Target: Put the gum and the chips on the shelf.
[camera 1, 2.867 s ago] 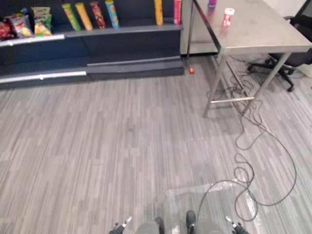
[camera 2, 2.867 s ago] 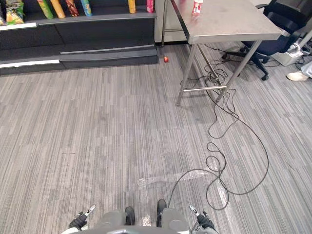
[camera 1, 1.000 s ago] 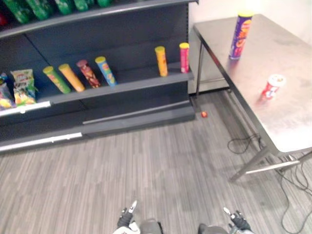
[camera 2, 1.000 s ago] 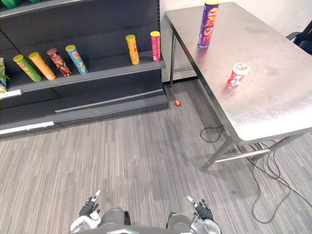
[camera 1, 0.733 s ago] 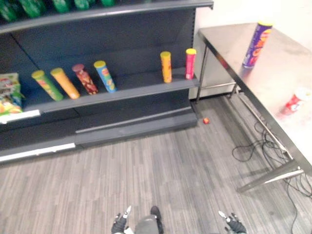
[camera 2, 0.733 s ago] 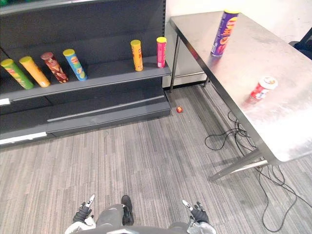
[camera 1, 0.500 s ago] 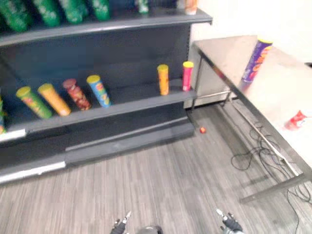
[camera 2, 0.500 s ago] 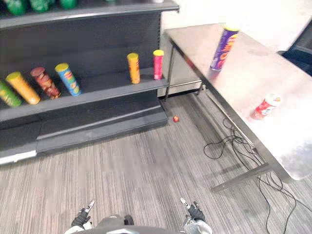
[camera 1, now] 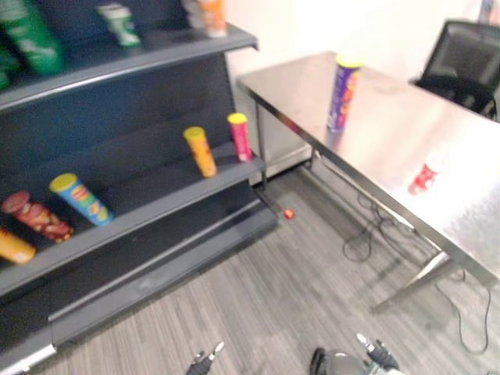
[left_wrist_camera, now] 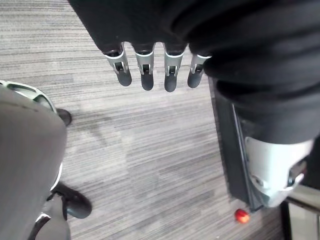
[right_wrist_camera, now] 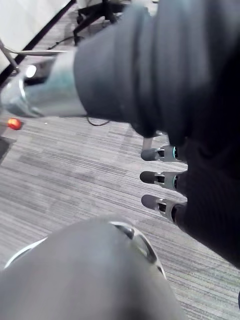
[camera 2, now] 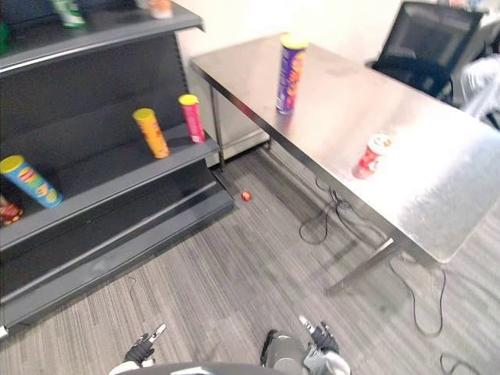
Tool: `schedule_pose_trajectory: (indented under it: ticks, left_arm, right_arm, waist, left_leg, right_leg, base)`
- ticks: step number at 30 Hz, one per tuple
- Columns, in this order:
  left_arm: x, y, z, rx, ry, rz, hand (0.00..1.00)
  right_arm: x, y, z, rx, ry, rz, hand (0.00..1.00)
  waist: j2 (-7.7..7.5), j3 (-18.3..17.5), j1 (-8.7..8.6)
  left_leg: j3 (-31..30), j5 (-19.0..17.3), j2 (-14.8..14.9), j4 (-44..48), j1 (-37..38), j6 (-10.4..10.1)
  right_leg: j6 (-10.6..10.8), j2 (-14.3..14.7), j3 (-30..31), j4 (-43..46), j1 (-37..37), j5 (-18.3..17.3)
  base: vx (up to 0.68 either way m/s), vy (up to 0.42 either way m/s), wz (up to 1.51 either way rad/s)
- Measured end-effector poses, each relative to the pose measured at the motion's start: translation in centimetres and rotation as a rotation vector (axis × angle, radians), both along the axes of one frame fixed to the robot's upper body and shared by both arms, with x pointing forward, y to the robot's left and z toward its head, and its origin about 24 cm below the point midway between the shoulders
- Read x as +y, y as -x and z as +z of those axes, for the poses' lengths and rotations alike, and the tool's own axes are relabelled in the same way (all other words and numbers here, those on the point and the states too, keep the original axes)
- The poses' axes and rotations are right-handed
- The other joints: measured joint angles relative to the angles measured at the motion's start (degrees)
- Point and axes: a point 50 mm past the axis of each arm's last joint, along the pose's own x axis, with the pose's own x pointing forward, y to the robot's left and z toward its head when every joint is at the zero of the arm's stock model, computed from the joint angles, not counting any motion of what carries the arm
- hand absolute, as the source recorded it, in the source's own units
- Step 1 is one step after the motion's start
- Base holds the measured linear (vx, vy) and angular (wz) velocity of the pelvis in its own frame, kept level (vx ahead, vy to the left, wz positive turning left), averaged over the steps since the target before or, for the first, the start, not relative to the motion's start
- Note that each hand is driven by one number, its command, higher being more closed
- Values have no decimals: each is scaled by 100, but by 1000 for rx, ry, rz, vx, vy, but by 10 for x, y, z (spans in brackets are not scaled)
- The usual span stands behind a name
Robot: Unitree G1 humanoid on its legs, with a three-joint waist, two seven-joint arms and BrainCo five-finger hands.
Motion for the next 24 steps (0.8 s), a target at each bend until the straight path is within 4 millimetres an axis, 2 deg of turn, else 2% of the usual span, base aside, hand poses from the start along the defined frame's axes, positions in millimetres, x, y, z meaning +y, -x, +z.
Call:
schedule_pose_trajectory:
  ticks: [1,3,8,11,14,17,18,20,21,22,23,24]
  left_arm:
    - [-3,-2,0,-7,8,-3,0]
    - [-4,-4,0,-12,8,2,0]
    - [-7,-5,1,-23,13,9,0]
    - [-7,-8,1,-27,10,-6,0]
    - [-8,-9,2,-26,9,-21,0]
    - [-9,-11,2,-23,11,-38,0]
    - [-9,-10,2,-20,10,-35,0]
    - [-7,-11,2,-31,12,-2,0]
    - [-6,-10,2,-38,20,48,0]
    - [-4,-10,3,-43,22,79,0]
    - [-2,-8,3,-43,22,94,0]
    - [-2,-11,3,-55,28,103,0]
  right_arm:
    - [-2,4,-1,12,-3,-18,0]
    - [-3,9,-2,24,-4,-35,0]
    - [2,12,-4,35,-12,-11,0]
    - [2,12,-4,37,-12,-2,0]
    - [0,12,-4,37,-23,-11,0]
    - [-3,13,-4,28,-39,-38,0]
    - [-3,16,-4,31,-45,-54,0]
    - [-4,19,-5,29,-51,-83,0]
    - [-5,21,-4,22,-48,-102,0]
    - [-6,25,-4,18,-44,-120,0]
    - [-4,28,-4,21,-50,-135,0]
    - [-5,26,-4,16,-46,-159,0]
  waist:
    - [27,24,5]
    - [19,23,12]
    - [-83,-55,21]
    - [-67,-101,14]
    - [-47,-111,4]
    - [-56,-108,-32]
    - [-61,-104,-53]
    - [-36,-97,-79]
    - [37,-72,-67]
    - [55,-48,39]
    - [35,-16,96]
    - [95,7,65]
  left_leg:
    - [-19,97,24,-44,34,-155]
    - [-31,215,71,-18,87,-318]
    - [-34,360,181,147,42,-470]
    - [-26,391,173,137,-66,-506]
    - [0,480,108,137,-104,-626]
    - [113,769,-84,250,-66,-668]
    - [225,775,-82,686,-139,-677]
    - [348,799,194,2087,-483,-639]
    - [323,1070,553,3355,-850,-243]
    - [266,1935,871,4464,-1229,118]
    - [123,2170,985,5132,-1446,128]
    - [-182,1356,1138,5840,-1845,136]
  right_leg:
    - [-12,47,9,-45,36,-7]
    - [-22,121,-4,-294,208,-14]
    - [-61,289,-76,-957,545,77]
    - [-83,296,-78,-945,441,109]
    - [-95,233,-64,-761,289,111]
    - [-145,37,-39,-362,107,75]
    - [-208,-4,-7,-299,137,34]
    - [-233,25,35,-416,346,14]
    - [-345,152,35,-507,557,-61]
    - [-419,240,198,-608,789,-194]
    - [-326,277,461,-700,968,-273]
    - [-343,330,781,-713,1117,-342]
  base:
    - [123,-80,-16]
    - [120,-85,-3]
    - [83,-26,3]
    - [103,21,-5]
    - [122,44,-20]
    - [124,40,-41]
    - [157,-11,-68]
    - [167,-46,-97]
    - [173,-95,-156]
    - [186,-58,-196]
    - [217,64,-198]
    - [225,143,-146]
